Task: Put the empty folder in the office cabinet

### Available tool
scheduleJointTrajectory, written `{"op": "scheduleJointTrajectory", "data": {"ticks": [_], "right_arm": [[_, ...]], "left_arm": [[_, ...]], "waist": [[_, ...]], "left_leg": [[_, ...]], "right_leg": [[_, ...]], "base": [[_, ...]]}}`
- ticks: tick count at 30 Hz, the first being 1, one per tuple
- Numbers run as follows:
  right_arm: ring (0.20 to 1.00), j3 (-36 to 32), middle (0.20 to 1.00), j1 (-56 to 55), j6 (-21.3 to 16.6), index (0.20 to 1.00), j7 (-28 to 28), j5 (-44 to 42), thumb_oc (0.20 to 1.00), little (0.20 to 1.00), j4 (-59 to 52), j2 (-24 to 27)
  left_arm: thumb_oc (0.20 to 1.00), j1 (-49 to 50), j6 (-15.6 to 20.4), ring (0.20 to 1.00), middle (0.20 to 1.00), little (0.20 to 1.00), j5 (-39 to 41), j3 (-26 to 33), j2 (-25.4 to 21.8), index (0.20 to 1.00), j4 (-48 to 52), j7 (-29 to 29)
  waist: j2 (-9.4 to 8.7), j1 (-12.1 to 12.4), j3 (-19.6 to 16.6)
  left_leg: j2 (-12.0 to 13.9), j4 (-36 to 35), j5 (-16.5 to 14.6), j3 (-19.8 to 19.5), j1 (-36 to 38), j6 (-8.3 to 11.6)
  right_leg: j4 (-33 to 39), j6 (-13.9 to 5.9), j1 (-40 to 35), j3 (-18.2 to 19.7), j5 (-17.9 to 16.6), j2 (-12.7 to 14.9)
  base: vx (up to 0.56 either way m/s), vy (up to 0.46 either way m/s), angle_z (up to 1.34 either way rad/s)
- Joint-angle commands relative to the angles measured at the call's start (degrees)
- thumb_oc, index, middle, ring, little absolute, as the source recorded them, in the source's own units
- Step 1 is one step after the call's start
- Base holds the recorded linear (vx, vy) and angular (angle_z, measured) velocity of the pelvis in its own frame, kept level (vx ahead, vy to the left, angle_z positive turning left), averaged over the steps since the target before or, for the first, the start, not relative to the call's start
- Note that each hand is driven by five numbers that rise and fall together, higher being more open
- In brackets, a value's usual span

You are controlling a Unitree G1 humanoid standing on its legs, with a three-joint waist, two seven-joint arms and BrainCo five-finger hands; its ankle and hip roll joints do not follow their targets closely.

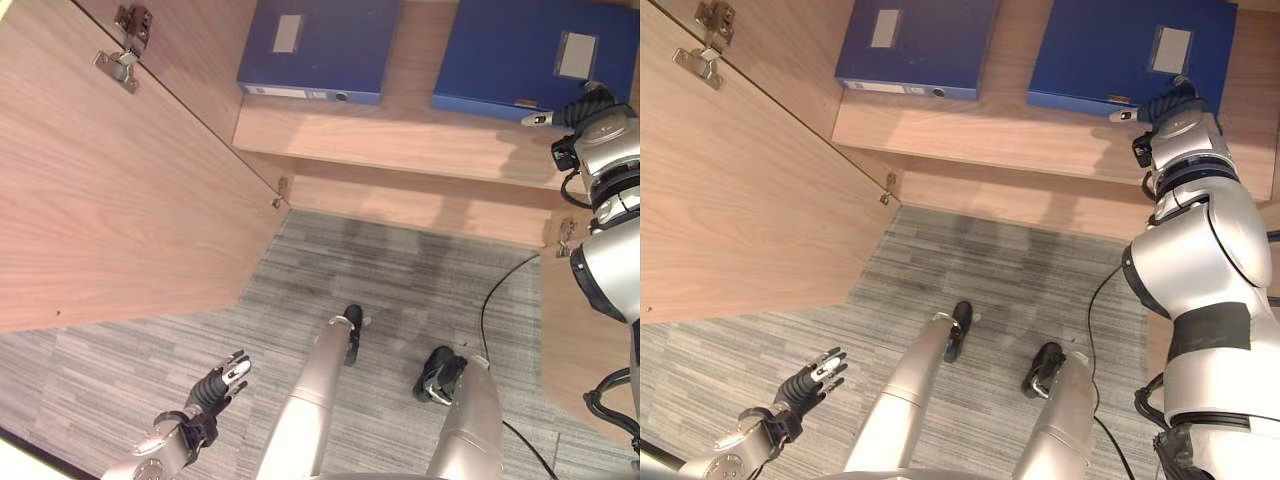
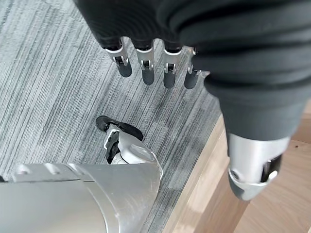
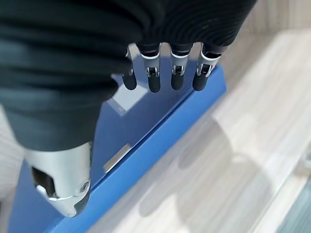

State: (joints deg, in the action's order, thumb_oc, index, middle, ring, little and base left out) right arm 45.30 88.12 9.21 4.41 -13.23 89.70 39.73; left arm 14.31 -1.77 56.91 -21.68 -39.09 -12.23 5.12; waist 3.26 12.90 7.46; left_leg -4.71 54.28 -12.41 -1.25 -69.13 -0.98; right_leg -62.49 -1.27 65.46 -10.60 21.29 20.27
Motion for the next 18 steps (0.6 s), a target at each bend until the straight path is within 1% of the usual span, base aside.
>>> {"op": "scheduleJointTrajectory", "data": {"ticks": [1,2,3,7,9,10,12,13,14,15,16,17,18], "right_arm": [[1.0,6.27,1.0,5.3,-3.29,1.0,1.1,5.5,1.0,1.0,-4.52,5.3],[1.0,6.27,1.0,5.3,-3.29,1.0,1.1,5.49,1.0,1.0,-4.53,5.3],[1.0,6.07,1.0,5.32,-4.04,1.0,1.2,3.66,1.0,1.0,-5.64,5.24],[1.0,6.78,1.0,5.31,-4.43,1.0,1.46,4.58,1.0,1.0,-5.65,4.44],[1.0,6.12,1.0,5.07,-4.62,1.0,4.87,6.78,1.0,1.0,-6.36,2.7],[1.0,4.19,1.0,4.4,-4.59,1.0,8.14,6.73,1.0,1.0,-7.71,1.23],[1.0,1.87,1.0,1.9,-4.31,1.0,14.43,12.07,1.0,1.0,-13.49,-1.35],[1.0,0.41,1.0,0.4,-3.88,1.0,15.95,14.18,1.0,1.0,-16.9,-2.71],[1.0,0.23,1.0,0.17,-3.7,1.0,16.02,14.29,1.0,1.0,-17.18,-2.69],[1.0,-1.05,1.0,-1.84,-2.98,1.0,18.06,17.48,1.0,1.0,-21.44,-3.66],[1.0,-2.0,1.0,-3.38,-2.21,1.0,19.29,20.18,1.0,1.0,-23.94,-4.54],[1.0,-2.87,1.0,-5.65,-1.7,1.0,20.84,23.8,1.0,1.0,-28.67,-4.41],[1.0,-4.91,1.0,-8.03,-1.35,1.0,22.23,25.56,1.0,1.0,-32.63,-4.84]], "left_arm": [[1.0,2.62,2.09,1.0,1.0,1.0,-1.46,3.99,-2.0,1.0,1.15,0.67],[1.0,2.62,2.09,1.0,1.0,1.0,-1.46,3.99,-2.0,1.0,1.16,0.67],[1.0,2.6,2.31,1.0,1.0,1.0,-1.18,3.95,-1.97,1.0,0.79,0.67],[1.0,2.44,2.49,1.0,1.0,1.0,-0.96,3.94,-1.67,1.0,0.23,0.6],[1.0,2.24,3.07,1.0,1.0,1.0,-0.82,4.33,-0.53,1.0,0.2,-0.25],[1.0,1.72,3.64,1.0,1.0,1.0,-0.8,4.29,0.16,1.0,0.17,-1.1],[1.0,1.21,4.61,1.0,1.0,1.0,-1.45,4.85,1.56,1.0,0.37,-2.92],[1.0,0.73,5.31,1.0,1.0,1.0,-1.07,5.05,2.07,1.0,0.69,-3.44],[1.0,0.8,5.32,1.0,1.0,1.0,-1.07,5.07,2.0,1.0,0.7,-3.45],[1.0,-0.04,6.61,1.0,1.0,1.0,-0.1,5.14,2.23,1.0,1.81,-4.29],[1.0,-0.5,6.96,1.0,1.0,1.0,0.18,5.05,2.32,1.0,2.3,-4.68],[1.0,-0.55,7.33,1.0,1.0,1.0,0.39,5.46,2.7,1.0,3.01,-5.11],[1.0,-0.71,7.53,1.0,1.0,1.0,0.4,5.28,3.23,1.0,3.19,-5.36]], "waist": [[0.12,1.21,1.12],[0.12,1.21,1.09],[0.13,1.2,0.97],[0.13,1.12,0.94],[0.17,0.62,0.87],[0.18,0.26,0.96],[0.11,-0.58,1.19],[0.09,-1.08,1.44],[0.03,-1.09,1.48],[0.03,-1.79,1.77],[0.09,-2.24,1.89],[0.22,-2.77,2.06],[0.32,-3.29,2.21]], "left_leg": [[1.63,-2.73,-4.33,3.03,1.13,-3.12],[1.63,-2.72,-4.33,3.03,1.09,-3.12],[1.72,-2.7,-4.09,2.97,0.82,-3.01],[1.83,-3.06,-3.93,3.04,0.95,-3.01],[1.97,-3.77,-3.67,3.13,1.37,-3.02],[2.02,-4.22,-3.44,3.27,1.74,-3.02],[2.05,-5.9,-3.06,3.61,3.36,-3.1],[2.06,-6.7,-2.97,3.73,4.2,-3.13],[2.06,-6.81,-2.93,3.74,4.37,-3.13],[2.11,-8.15,-2.72,3.98,5.54,-3.19],[2.05,-8.57,-2.66,4.04,6.17,-3.23],[2.01,-9.12,-2.58,4.11,6.77,-3.23],[2.0,-9.51,-2.55,4.11,7.31,-3.25]], "right_leg": [[4.88,3.12,-1.61,0.7,0.4,-1.51],[4.87,3.12,-1.58,0.7,0.4,-1.51],[4.81,3.07,-1.39,0.59,0.17,-1.46],[5.13,2.97,-1.56,0.45,-0.04,-1.48],[5.47,2.86,-1.78,0.49,-0.28,-1.55],[5.81,2.76,-1.97,0.65,-0.65,-1.68],[7.3,2.42,-3.17,0.69,-1.35,-2.28],[8.05,2.25,-3.81,0.76,-1.71,-2.59],[8.15,2.24,-3.96,0.75,-1.76,-2.6],[9.22,2.17,-4.96,0.69,-2.01,-2.93],[9.79,2.09,-5.51,0.61,-2.38,-2.96],[10.35,1.93,-6.08,0.61,-2.71,-2.99],[10.71,1.83,-6.54,0.75,-3.01,-3.09]], "base": [[0.0,0.0,0.0],[0.0,0.0,0.0],[0.0,0.0,0.0],[0.0,0.0,0.0],[0.0,0.0,0.0],[0.0,0.0,0.0],[-0.01,0.011,-0.02],[-0.02,0.019,-0.04],[-0.03,0.018,-0.05],[-0.02,0.023,-0.06],[-0.02,0.033,-0.06],[-0.01,0.037,-0.07],[0.0,0.037,-0.06]]}}
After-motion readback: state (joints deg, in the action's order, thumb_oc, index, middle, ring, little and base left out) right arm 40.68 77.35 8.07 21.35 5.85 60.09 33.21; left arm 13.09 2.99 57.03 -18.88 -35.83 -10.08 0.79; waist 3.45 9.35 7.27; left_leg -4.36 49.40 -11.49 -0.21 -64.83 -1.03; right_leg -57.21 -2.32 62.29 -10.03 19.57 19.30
